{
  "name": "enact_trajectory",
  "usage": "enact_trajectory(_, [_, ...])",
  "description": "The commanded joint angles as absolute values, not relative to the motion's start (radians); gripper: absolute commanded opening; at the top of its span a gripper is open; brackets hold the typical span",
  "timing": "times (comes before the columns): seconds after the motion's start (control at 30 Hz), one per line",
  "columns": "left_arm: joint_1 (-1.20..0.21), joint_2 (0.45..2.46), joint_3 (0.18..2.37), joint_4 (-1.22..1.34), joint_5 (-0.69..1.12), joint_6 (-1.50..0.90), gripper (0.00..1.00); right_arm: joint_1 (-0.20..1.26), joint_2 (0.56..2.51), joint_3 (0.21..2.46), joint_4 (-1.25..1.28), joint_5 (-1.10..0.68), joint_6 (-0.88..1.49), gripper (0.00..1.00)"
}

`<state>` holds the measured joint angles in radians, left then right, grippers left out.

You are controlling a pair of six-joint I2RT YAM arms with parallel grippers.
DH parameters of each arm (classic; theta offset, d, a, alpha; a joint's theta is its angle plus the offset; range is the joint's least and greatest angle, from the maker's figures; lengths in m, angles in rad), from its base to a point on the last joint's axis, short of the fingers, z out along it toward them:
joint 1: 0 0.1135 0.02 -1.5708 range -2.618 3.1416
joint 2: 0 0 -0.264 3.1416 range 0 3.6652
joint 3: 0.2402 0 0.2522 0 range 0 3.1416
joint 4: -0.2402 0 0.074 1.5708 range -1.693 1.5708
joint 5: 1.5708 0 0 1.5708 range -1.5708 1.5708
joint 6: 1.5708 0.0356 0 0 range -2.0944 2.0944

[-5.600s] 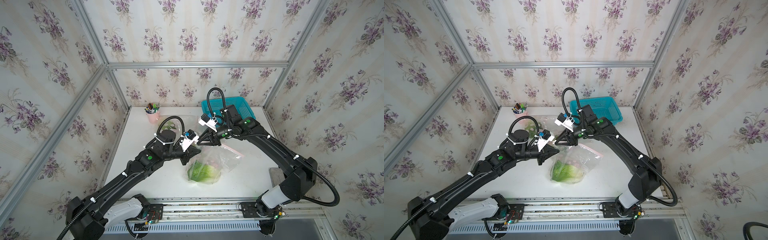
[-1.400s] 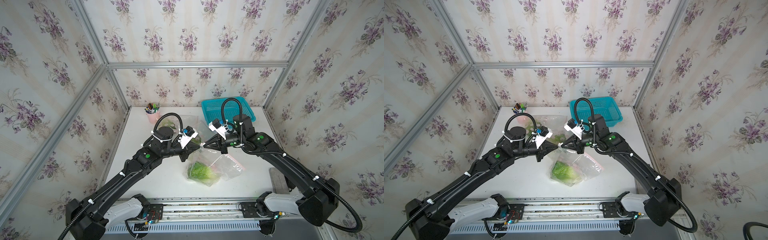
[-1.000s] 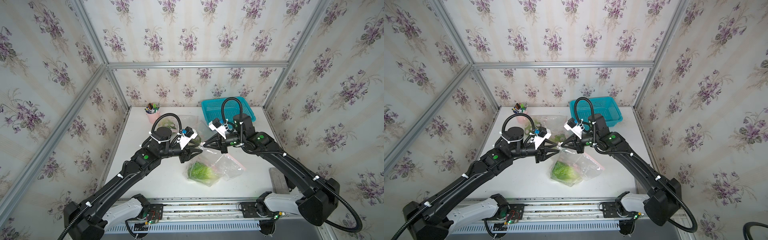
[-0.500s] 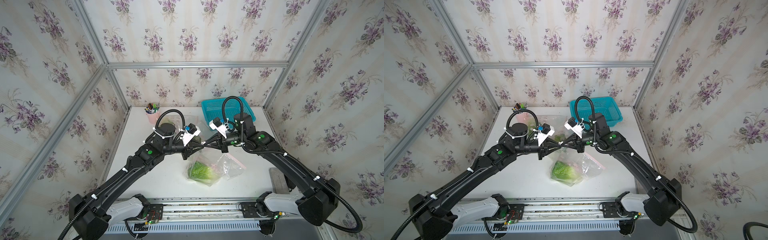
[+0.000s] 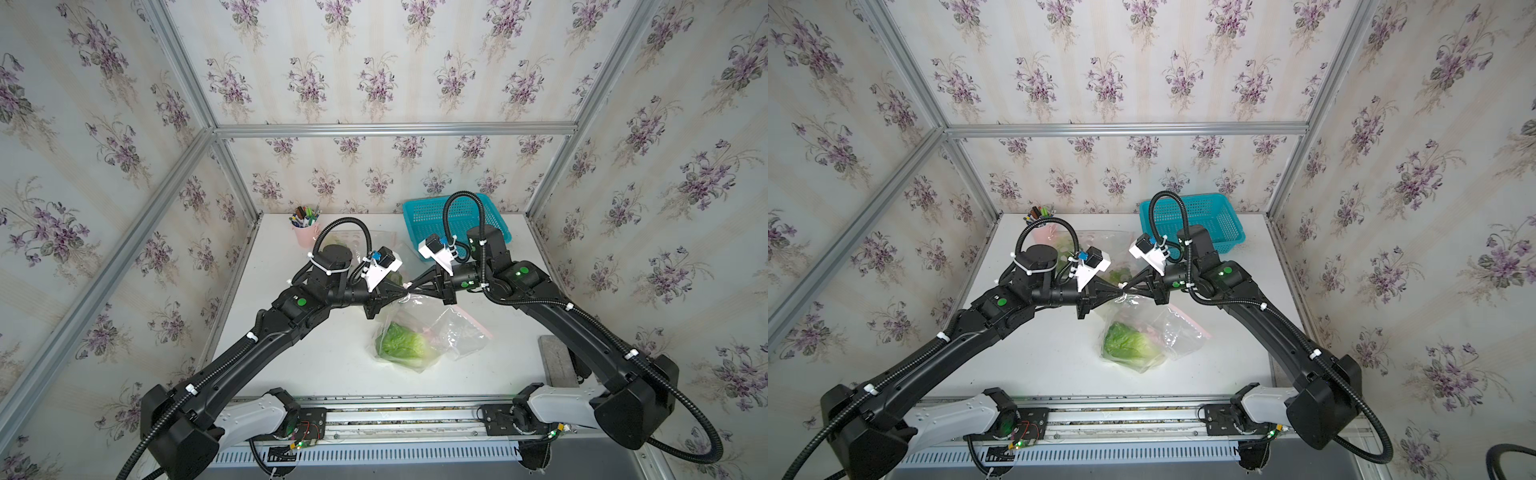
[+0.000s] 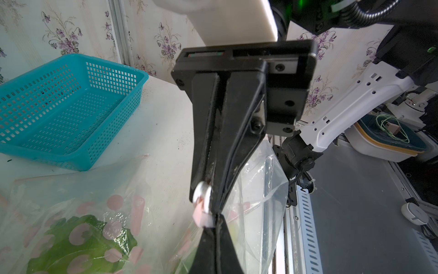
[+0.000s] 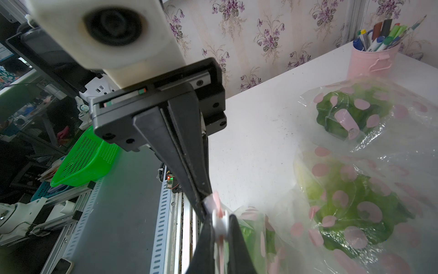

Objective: Open the zip-top bag and take out the chinese cabbages
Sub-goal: Unzip the zipper on the zipper food storage bag.

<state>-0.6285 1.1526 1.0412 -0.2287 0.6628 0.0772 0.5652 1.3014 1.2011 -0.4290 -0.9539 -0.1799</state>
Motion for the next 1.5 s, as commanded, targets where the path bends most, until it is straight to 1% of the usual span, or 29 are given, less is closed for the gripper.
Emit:
enact_trajectory(0.0, [-0.629,1.163,1.052,-0.186,0.633,0.073,0.0,0.57,1.309,1.204,-0.424,-1.011,-0.187,0.0])
enact_trajectory(0.13, [-0.629,1.173,1.054,-0.181,0.57,0.041,0.0,0.571,1.301,1.19,-0.405,-0.99,-0.178,0.0])
enact_trajectory(0.33, [-0.629,1.192,1.04,-0.148,0.546,-0.018,0.0,0.57,1.289,1.159,-0.376,-0.966,-0.163,0.0])
enact_trajectory(0.63, [-0.613,1.192,1.017,-0.126,0.506,-0.043,0.0,0.569,1.262,1.13,-0.384,-0.937,-0.171,0.0])
enact_trajectory(1.17, [-0.53,1.103,0.962,-0.099,0.526,-0.075,0.0,0.552,1.18,1.011,-0.255,-0.884,-0.123,0.0])
enact_trajectory(1.47, [-0.462,1.025,0.928,-0.113,0.499,-0.095,0.0,0.552,1.164,0.985,-0.262,-0.804,-0.127,0.0])
